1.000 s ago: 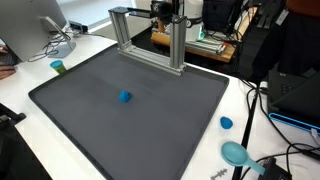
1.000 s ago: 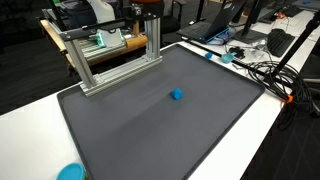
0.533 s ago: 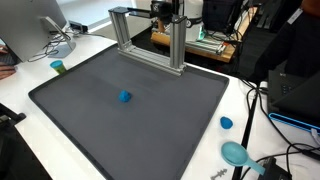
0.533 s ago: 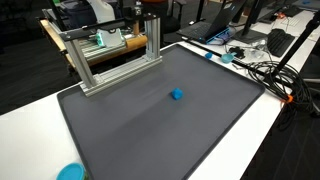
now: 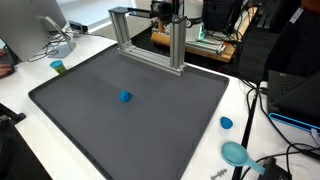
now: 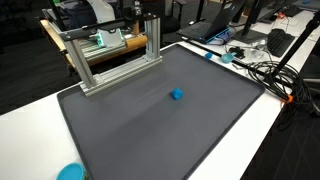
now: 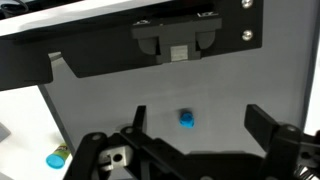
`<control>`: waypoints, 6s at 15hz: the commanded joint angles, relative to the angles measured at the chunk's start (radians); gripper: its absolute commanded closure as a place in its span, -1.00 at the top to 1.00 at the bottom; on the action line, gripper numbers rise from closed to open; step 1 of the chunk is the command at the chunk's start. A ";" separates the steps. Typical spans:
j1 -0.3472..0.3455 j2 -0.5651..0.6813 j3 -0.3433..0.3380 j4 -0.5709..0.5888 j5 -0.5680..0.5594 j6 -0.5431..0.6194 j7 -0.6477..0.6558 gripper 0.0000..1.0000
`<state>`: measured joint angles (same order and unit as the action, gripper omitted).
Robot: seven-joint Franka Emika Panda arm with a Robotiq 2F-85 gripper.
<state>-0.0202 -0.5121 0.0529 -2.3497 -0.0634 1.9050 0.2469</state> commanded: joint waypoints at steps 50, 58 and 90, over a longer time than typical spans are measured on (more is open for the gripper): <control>-0.006 -0.078 -0.043 -0.284 0.074 0.105 -0.095 0.44; -0.027 -0.045 -0.013 -0.277 0.069 0.172 0.006 -0.56; 0.016 0.439 -0.054 0.135 0.036 0.591 -0.254 -0.56</control>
<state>-0.0300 -0.1600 -0.0233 -2.2870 -0.0421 2.4181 -0.0162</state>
